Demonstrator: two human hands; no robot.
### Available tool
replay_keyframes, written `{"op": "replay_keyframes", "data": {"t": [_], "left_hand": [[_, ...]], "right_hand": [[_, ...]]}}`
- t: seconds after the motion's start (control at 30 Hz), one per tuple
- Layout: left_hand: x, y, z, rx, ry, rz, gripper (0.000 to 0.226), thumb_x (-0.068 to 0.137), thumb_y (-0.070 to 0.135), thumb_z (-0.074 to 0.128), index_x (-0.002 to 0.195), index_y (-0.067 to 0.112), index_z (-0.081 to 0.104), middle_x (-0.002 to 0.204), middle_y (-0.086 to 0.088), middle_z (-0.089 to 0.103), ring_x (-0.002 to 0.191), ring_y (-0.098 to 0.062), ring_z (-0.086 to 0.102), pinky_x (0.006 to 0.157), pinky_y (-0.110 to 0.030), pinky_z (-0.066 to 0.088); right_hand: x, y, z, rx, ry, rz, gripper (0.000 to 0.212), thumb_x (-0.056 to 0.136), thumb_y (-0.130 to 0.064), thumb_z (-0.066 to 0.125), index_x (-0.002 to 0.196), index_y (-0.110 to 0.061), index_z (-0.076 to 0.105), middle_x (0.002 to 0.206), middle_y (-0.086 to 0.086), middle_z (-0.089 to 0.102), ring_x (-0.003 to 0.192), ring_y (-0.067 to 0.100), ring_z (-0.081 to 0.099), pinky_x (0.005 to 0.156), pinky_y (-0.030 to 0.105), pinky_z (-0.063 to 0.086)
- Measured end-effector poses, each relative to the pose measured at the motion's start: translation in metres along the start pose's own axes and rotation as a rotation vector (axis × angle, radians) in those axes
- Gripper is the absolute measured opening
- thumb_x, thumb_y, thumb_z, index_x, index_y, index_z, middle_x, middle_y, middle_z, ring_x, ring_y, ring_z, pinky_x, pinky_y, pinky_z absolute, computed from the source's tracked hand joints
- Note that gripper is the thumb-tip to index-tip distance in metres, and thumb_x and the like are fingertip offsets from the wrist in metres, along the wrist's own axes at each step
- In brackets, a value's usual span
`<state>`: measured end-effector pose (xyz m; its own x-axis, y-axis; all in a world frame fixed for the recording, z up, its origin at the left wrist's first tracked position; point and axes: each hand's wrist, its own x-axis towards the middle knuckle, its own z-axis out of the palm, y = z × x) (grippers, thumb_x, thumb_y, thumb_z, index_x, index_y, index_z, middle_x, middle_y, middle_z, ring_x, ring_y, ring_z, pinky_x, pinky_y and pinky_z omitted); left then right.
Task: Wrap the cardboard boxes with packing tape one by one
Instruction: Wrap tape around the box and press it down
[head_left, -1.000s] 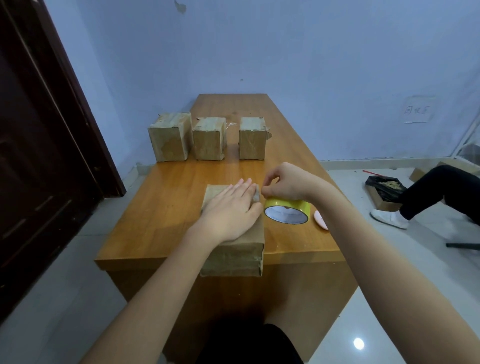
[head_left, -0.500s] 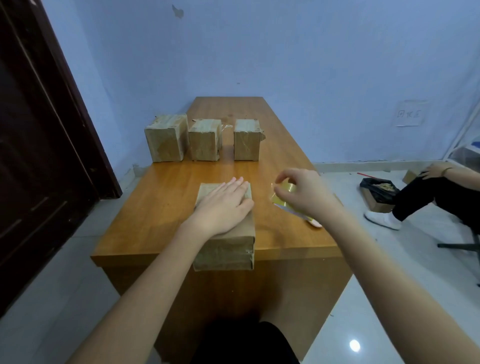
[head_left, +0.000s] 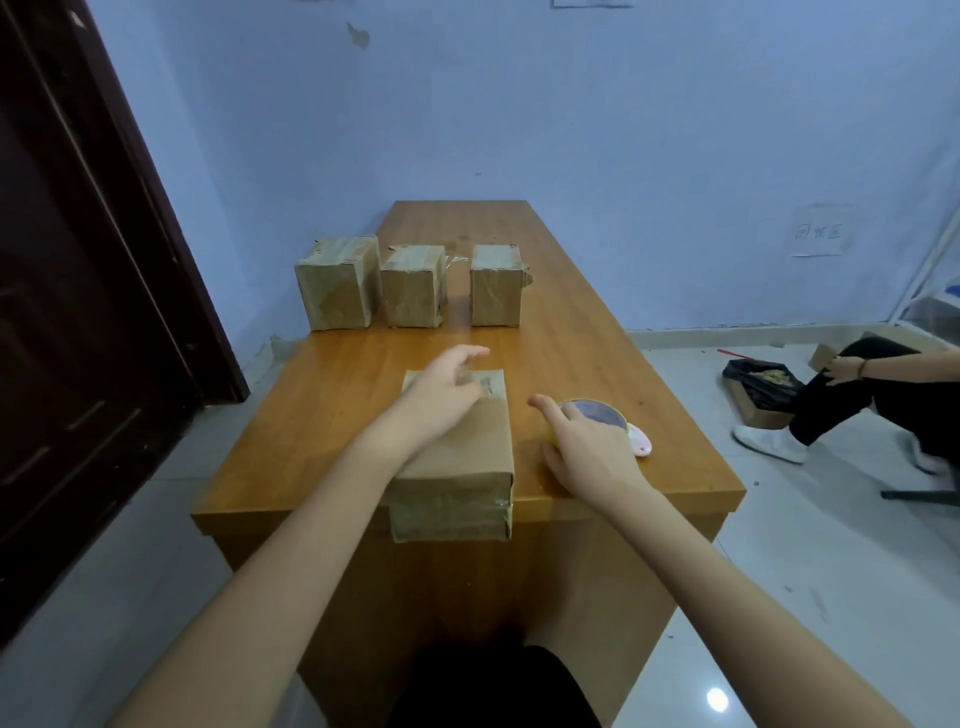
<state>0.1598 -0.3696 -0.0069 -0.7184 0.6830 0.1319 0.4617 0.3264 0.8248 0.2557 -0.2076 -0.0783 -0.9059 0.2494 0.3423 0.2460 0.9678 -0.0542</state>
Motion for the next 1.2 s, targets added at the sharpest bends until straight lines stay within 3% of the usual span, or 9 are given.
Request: {"op": "replay_keyframes", "data": {"t": [0.23, 0.4, 0.5, 0.6, 0.73, 0.8, 0.87, 1.03, 1.2], "left_hand": [[-0.014, 0.009, -0.034, -0.358, 0.274, 0.007, 0.033, 0.092, -0.002, 0.039, 0.097, 0.018, 0.065, 0.099, 0.002, 0.069, 0.101, -0.008, 0.063, 0.094, -0.026, 0.047], [-0.045, -0.016, -0.045, -0.109, 0.31, -0.115, 0.026, 0.096, 0.017, 0.043, 0.116, 0.023, 0.059, 0.116, 0.008, 0.059, 0.111, -0.009, 0.05, 0.09, -0.024, 0.035], [-0.069, -0.033, -0.035, -0.097, 0.152, -0.213, 0.037, 0.097, 0.035, 0.043, 0.13, 0.02, 0.05, 0.124, 0.009, 0.053, 0.117, -0.009, 0.046, 0.088, -0.022, 0.033], [-0.08, -0.036, -0.023, -0.246, 0.074, -0.238, 0.029, 0.098, 0.044, 0.033, 0.107, 0.034, 0.059, 0.098, 0.026, 0.063, 0.1, 0.007, 0.056, 0.072, -0.009, 0.04], [-0.074, -0.032, -0.028, -0.283, 0.163, -0.181, 0.043, 0.099, 0.046, 0.026, 0.129, 0.028, 0.051, 0.122, 0.013, 0.052, 0.114, 0.002, 0.047, 0.094, -0.019, 0.038], [-0.069, -0.022, -0.034, -0.274, 0.16, -0.105, 0.043, 0.098, 0.048, 0.026, 0.128, 0.031, 0.05, 0.114, 0.02, 0.048, 0.092, 0.024, 0.047, 0.072, -0.001, 0.039], [-0.06, -0.012, -0.039, -0.27, 0.149, -0.112, 0.04, 0.094, 0.054, 0.032, 0.123, 0.032, 0.049, 0.11, 0.019, 0.048, 0.088, 0.021, 0.049, 0.062, -0.007, 0.043], [-0.035, -0.005, -0.033, -0.143, 0.086, -0.123, 0.042, 0.096, 0.053, 0.035, 0.129, 0.027, 0.041, 0.125, 0.01, 0.044, 0.111, -0.005, 0.041, 0.078, -0.021, 0.034], [-0.033, -0.01, -0.033, -0.125, 0.001, -0.071, 0.047, 0.099, 0.048, 0.026, 0.138, 0.03, 0.043, 0.134, 0.017, 0.041, 0.116, 0.003, 0.034, 0.081, -0.011, 0.027]], "right_hand": [[-0.005, -0.012, -0.022, 0.002, 0.151, 0.071, 0.041, 0.098, -0.037, 0.044, 0.132, -0.015, 0.047, 0.124, 0.009, 0.049, 0.108, 0.022, 0.049, 0.086, 0.03, 0.044], [-0.018, -0.035, -0.048, 0.751, 0.058, 0.165, 0.042, 0.099, -0.041, 0.04, 0.134, -0.021, 0.049, 0.125, -0.007, 0.054, 0.089, -0.007, 0.051, 0.073, 0.013, 0.04], [-0.022, -0.046, -0.052, 0.774, -0.061, 0.127, 0.049, 0.096, -0.045, 0.044, 0.139, -0.023, 0.043, 0.127, -0.008, 0.052, 0.091, -0.005, 0.053, 0.074, 0.017, 0.044], [-0.019, -0.052, -0.053, 0.84, -0.118, 0.153, 0.049, 0.095, -0.036, 0.052, 0.14, -0.018, 0.042, 0.125, -0.003, 0.054, 0.091, 0.002, 0.058, 0.074, 0.02, 0.052], [-0.011, -0.051, -0.056, 0.993, -0.153, 0.289, 0.046, 0.094, -0.033, 0.055, 0.136, -0.019, 0.046, 0.112, -0.007, 0.053, 0.084, 0.001, 0.057, 0.061, 0.014, 0.048], [-0.007, -0.052, -0.056, 1.103, -0.187, 0.39, 0.041, 0.094, -0.036, 0.053, 0.132, -0.021, 0.05, 0.104, -0.011, 0.057, 0.081, -0.001, 0.055, 0.055, 0.011, 0.043], [-0.004, -0.057, -0.055, 1.143, -0.21, 0.445, 0.037, 0.095, -0.038, 0.05, 0.126, -0.019, 0.053, 0.093, -0.016, 0.057, 0.078, -0.001, 0.055, 0.051, 0.009, 0.044], [0.006, -0.071, -0.046, 1.1, -0.28, 0.474, 0.047, 0.098, -0.044, 0.038, 0.126, -0.009, 0.052, 0.121, 0.005, 0.056, 0.11, 0.019, 0.053, 0.1, 0.038, 0.043], [0.009, -0.067, -0.044, 1.001, -0.212, 0.438, 0.042, 0.101, -0.033, 0.031, 0.117, -0.004, 0.059, 0.114, 0.011, 0.06, 0.106, 0.022, 0.054, 0.094, 0.037, 0.04]]}}
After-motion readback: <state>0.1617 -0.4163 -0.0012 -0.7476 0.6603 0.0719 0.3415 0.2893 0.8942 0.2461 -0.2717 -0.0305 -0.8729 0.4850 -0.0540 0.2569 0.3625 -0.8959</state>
